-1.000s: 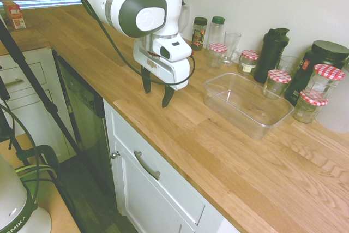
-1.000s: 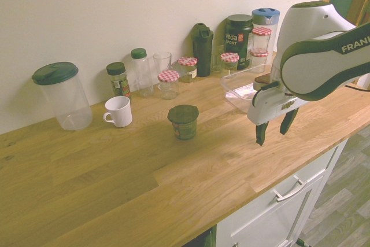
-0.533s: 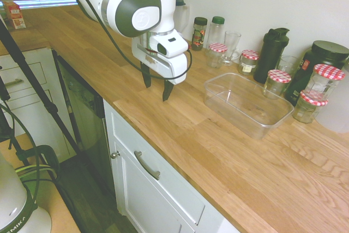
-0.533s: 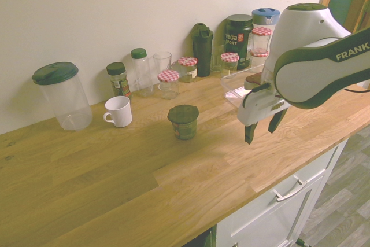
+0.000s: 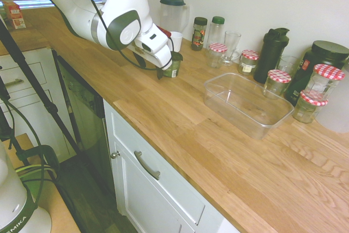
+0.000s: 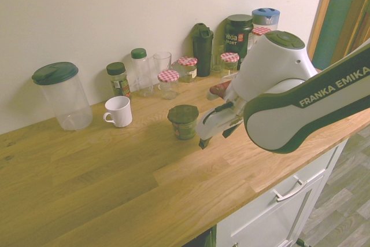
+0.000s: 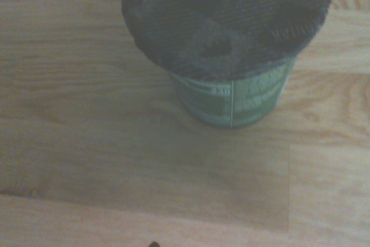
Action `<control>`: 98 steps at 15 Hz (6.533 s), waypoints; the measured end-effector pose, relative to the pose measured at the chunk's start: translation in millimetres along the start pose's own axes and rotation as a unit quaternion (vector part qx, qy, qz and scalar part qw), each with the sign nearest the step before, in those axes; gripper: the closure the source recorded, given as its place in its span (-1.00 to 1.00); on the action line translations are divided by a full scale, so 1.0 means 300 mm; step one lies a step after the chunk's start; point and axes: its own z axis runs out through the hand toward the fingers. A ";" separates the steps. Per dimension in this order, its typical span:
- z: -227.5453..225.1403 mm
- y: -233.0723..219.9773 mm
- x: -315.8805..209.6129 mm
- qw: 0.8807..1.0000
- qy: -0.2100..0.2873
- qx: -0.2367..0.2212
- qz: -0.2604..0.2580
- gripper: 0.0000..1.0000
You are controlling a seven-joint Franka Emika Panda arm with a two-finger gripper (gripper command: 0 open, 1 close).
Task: Put the cereal into the container
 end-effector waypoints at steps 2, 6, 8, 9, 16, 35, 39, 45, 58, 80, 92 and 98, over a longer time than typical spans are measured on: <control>0.032 -0.001 0.020 1.000 0.021 0.000 -0.016 -1.00; 0.088 -0.068 0.044 0.999 0.041 0.022 -0.027 -1.00; 0.114 -0.107 0.064 0.998 0.050 0.028 -0.032 -1.00; 0.133 -0.122 0.073 0.998 0.054 0.029 -0.034 -1.00; 0.224 -0.220 0.062 0.995 0.072 0.052 -0.045 -1.00; 0.257 -0.271 0.068 0.991 0.091 0.082 -0.054 1.00; 0.220 -0.279 0.139 0.989 0.112 0.087 -0.045 1.00; 0.020 -0.225 0.424 0.976 0.197 0.091 -0.007 1.00; -0.226 0.284 0.690 0.960 0.256 0.020 0.107 1.00; -0.260 0.254 0.907 0.959 0.102 -0.053 0.257 -1.00; -0.272 0.353 0.924 0.946 0.045 -0.048 0.316 -1.00; -0.330 0.258 0.953 0.956 0.094 -0.009 0.279 -1.00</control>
